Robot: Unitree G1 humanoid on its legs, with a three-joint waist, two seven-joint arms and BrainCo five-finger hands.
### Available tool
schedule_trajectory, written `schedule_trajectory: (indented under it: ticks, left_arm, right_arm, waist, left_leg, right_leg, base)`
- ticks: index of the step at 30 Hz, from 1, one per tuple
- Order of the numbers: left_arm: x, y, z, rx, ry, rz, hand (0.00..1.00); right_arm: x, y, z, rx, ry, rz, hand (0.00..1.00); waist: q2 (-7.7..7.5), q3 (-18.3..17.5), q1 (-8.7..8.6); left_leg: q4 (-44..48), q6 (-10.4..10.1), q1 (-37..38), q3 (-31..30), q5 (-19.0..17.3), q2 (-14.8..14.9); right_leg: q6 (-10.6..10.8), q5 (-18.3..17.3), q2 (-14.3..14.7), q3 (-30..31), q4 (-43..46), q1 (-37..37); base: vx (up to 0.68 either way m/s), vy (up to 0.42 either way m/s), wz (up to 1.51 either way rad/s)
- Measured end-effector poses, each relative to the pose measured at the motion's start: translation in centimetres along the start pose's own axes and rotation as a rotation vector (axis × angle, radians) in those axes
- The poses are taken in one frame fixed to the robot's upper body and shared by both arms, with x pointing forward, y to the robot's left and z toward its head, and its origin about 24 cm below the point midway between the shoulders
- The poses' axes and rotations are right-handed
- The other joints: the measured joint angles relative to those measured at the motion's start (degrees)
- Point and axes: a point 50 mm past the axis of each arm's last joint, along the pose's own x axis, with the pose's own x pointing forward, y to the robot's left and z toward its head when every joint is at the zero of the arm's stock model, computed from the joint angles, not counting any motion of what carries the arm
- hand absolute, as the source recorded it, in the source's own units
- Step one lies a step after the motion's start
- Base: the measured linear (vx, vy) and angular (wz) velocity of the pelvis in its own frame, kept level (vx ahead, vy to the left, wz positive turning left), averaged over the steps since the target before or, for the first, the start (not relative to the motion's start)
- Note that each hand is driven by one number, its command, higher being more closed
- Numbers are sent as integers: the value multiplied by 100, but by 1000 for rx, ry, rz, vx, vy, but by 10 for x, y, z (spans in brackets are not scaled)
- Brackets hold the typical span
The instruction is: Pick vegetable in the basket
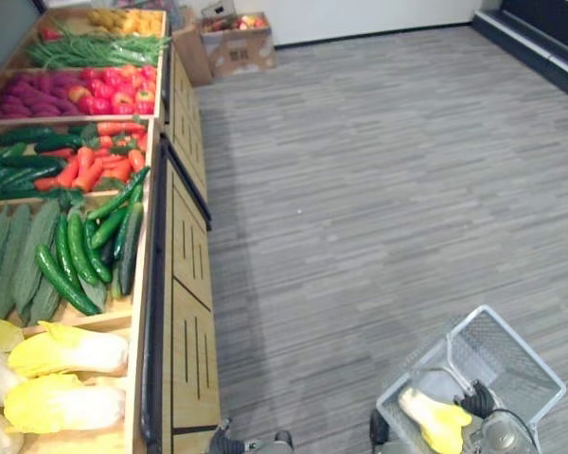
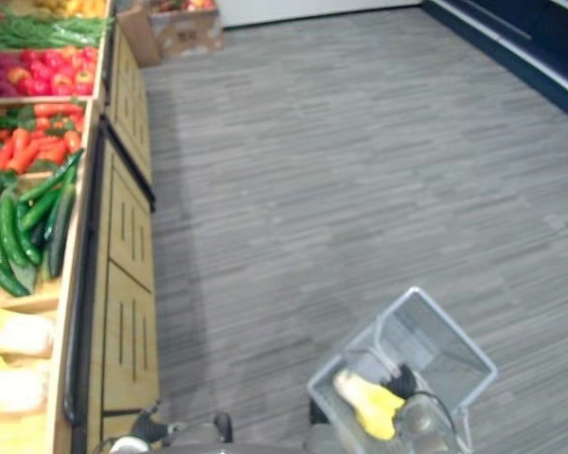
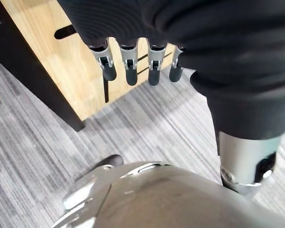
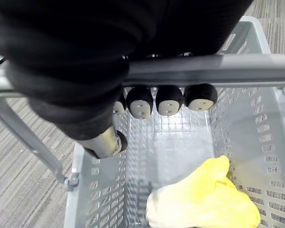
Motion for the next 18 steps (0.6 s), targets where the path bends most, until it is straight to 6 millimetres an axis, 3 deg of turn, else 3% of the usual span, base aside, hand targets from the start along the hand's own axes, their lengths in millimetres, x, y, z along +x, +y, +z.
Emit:
schedule_trajectory:
  ticks: [4,8,10,13,15,17,18]
  left_arm:
    - [1,-1,4,16,-16,1,0]
    - [1,-1,5,16,-18,4,0]
    - [1,-1,5,19,-18,3,0]
    - [1,-1,3,42,-19,1,0]
    - [1,8,-2,71,-11,15,0]
    - [0,11,-6,77,1,24,0]
    - [0,11,-7,76,6,24,0]
  right_arm:
    - [-2,-5,-7,2,13,-19,100]
    - [-2,-6,-7,5,15,-21,100]
    - [-2,-7,-6,18,14,-33,100]
    - [-1,-7,-3,69,20,-69,100]
    - [-2,2,-1,102,21,-60,100]
    - [-5,10,-2,114,30,-47,100]
    - [-5,10,-1,115,27,-49,100]
  waist:
    - [74,-46,-48]
    - [46,-47,-34]
    - [24,-42,-35]
    - [7,5,-46]
    - [-172,112,-119]
    - [-192,97,-189]
    - [-186,106,-188]
  left_leg:
    - [-160,166,139,143,-63,-262]
    - [-116,207,236,321,-211,-303]
    - [18,240,218,422,-340,-284]
    - [146,316,384,588,-483,-177]
    - [146,389,720,583,-601,-232]
    - [136,405,830,582,-666,-213]
    - [129,396,854,586,-697,-178]
  right_leg:
    - [65,31,-222,151,-12,-19]
    - [119,-3,-219,298,69,-57]
    - [159,-285,-206,398,648,-346]
    - [109,-568,-131,424,2817,-1306]
    - [108,-564,-234,498,3852,-1587]
    - [11,-688,-351,343,4086,-1624]
    - [-155,-793,-349,203,3831,-1641]
  base:
    - [63,120,-15]
    - [65,54,-26]
    - [45,43,-28]
    - [8,18,-29]
    - [3,9,3]
    - [60,16,6]
    - [118,4,-3]
